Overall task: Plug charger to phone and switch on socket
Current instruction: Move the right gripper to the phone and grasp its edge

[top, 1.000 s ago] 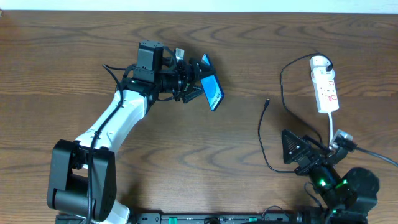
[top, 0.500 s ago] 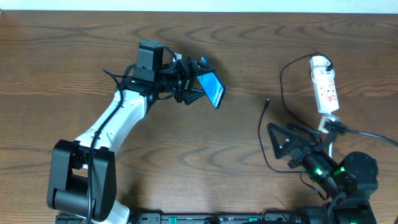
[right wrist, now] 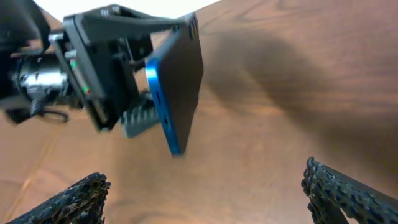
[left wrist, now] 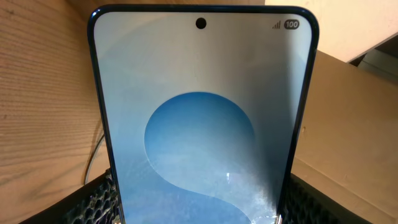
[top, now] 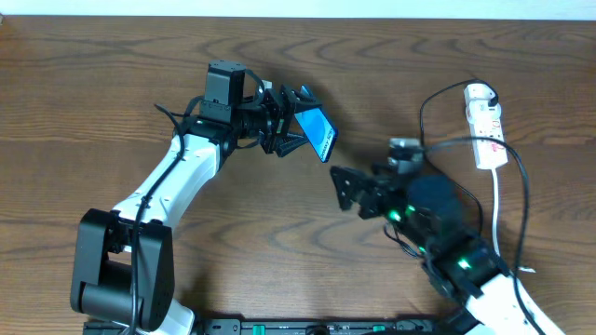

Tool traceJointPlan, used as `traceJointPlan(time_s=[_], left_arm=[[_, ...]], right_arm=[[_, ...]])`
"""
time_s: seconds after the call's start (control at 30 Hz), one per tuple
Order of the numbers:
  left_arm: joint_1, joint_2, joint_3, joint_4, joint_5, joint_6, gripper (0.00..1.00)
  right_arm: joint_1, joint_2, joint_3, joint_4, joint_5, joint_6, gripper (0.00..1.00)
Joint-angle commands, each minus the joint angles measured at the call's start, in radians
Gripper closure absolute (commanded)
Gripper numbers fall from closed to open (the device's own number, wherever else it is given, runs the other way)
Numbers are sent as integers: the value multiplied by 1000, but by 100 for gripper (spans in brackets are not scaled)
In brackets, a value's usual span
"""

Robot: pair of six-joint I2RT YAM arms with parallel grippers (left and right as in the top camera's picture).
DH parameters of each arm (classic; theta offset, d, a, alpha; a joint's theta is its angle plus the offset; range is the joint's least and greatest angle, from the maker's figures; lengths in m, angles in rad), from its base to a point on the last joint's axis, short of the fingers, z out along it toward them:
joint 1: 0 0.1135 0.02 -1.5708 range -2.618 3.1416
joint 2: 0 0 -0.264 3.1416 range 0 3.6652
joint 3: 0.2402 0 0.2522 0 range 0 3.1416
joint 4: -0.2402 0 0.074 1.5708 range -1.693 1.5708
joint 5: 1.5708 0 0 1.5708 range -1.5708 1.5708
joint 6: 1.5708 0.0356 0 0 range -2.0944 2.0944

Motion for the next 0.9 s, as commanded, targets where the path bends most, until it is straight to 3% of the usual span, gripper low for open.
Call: traceJointPlan(time_s=[0.0,0.43,0.6,0.87], left_arm=[[2,-34,4,5,35,2,23],[2,-34,4,5,11,41,24],[2,-34,3,5,11,59,24],[2,-34,3,5,12,59,24]], right_arm=[[29,84,71,36,107,-65,2],[77,366,192,148,147,-138,13],[94,388,192,194,148,-160,28],[96,419,192,214,159,-187,42]])
